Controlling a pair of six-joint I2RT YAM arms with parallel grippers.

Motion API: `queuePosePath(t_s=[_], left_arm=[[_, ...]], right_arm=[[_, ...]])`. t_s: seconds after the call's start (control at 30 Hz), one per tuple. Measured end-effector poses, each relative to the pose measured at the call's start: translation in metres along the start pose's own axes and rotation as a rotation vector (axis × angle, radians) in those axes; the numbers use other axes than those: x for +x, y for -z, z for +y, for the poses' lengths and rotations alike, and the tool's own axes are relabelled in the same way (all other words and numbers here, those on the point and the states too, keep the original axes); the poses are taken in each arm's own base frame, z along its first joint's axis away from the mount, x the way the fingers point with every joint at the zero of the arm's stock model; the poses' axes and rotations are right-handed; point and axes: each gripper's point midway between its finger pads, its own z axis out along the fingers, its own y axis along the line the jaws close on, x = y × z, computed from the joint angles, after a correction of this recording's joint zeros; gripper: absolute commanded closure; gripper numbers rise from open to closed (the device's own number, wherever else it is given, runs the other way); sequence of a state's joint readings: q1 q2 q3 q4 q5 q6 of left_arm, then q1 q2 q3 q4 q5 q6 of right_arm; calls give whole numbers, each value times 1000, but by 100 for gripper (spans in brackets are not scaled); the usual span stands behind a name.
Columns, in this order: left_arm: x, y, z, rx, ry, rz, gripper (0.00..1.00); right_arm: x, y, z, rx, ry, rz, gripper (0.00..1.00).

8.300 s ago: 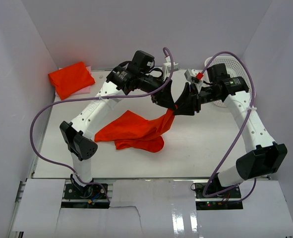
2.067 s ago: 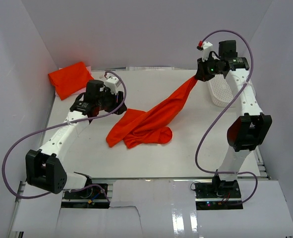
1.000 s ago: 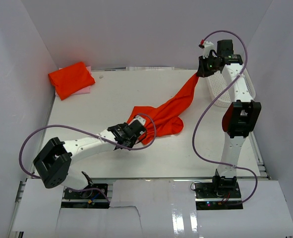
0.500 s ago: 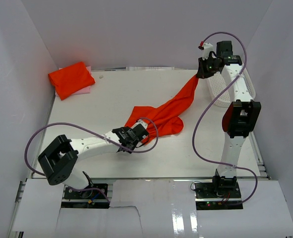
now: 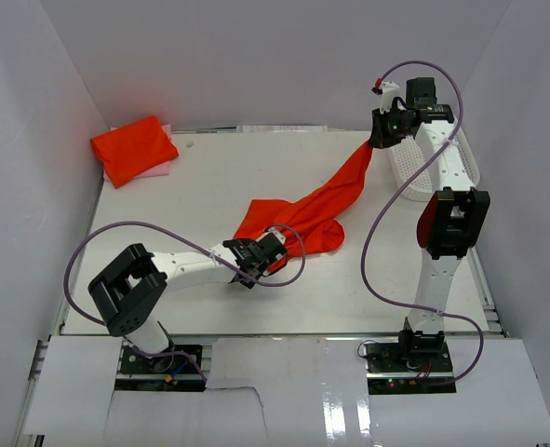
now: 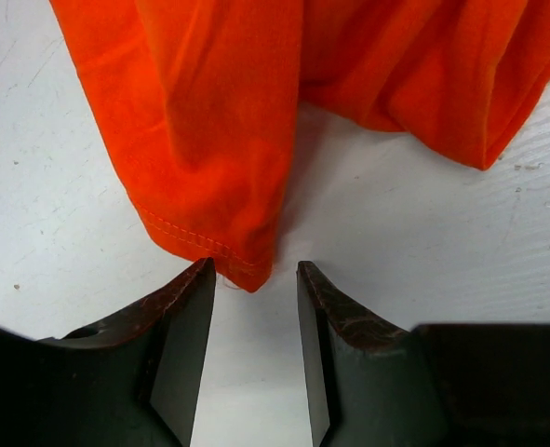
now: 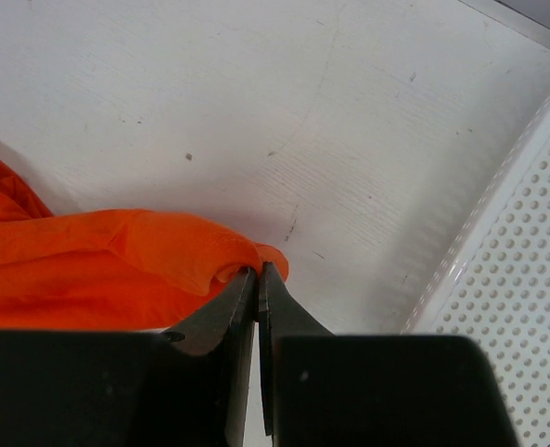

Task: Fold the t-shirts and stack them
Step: Flatten out the tshirt

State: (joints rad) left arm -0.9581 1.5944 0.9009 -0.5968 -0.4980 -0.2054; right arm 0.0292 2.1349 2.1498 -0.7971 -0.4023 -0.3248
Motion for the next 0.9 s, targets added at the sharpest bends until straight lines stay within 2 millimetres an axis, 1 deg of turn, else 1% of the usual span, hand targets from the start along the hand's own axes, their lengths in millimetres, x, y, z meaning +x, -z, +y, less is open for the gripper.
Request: queuePosePath(t_s=[0.07,0.13,0.17,0.2,0.27,0.53,0.63,0.7,0.73,0.8,0.83,0.9], left_arm=[[0,-2,-1,0,-9,0,51],[-2,-4,-2,-2,-14,-4,55],[-3,-6,-2,-2,-16,-7,59],[-2,-8,-2,-4,-15,-6,76],[-2,-12,-2,-2,-10,-5,99],[-4,-19,5,9,3,-4,100],[-4,-16,6,15,13,-5,100],[-8,-10,7,31,31,-14,100],[-13,-5,9,42,50,-25,100],[-30,9,19,66,109,-70,100],[-44,20,27,82,157,-110,100],[-72,42,47,110,250,-194,100]], right_arm=[[1,0,0,-1,0,1,92],[2,-1,0,-2,-1,4,92],[2,-1,0,-3,-2,6,92],[3,-1,0,-3,-3,7,92],[5,-2,1,-4,-5,10,92],[9,-4,1,-8,-2,21,92],[11,-2,2,-12,5,31,92],[12,2,4,-13,11,34,92],[12,6,6,-13,14,34,92],[10,19,12,-11,27,29,92],[8,26,15,-9,34,23,92],[-3,48,23,1,59,-6,92]])
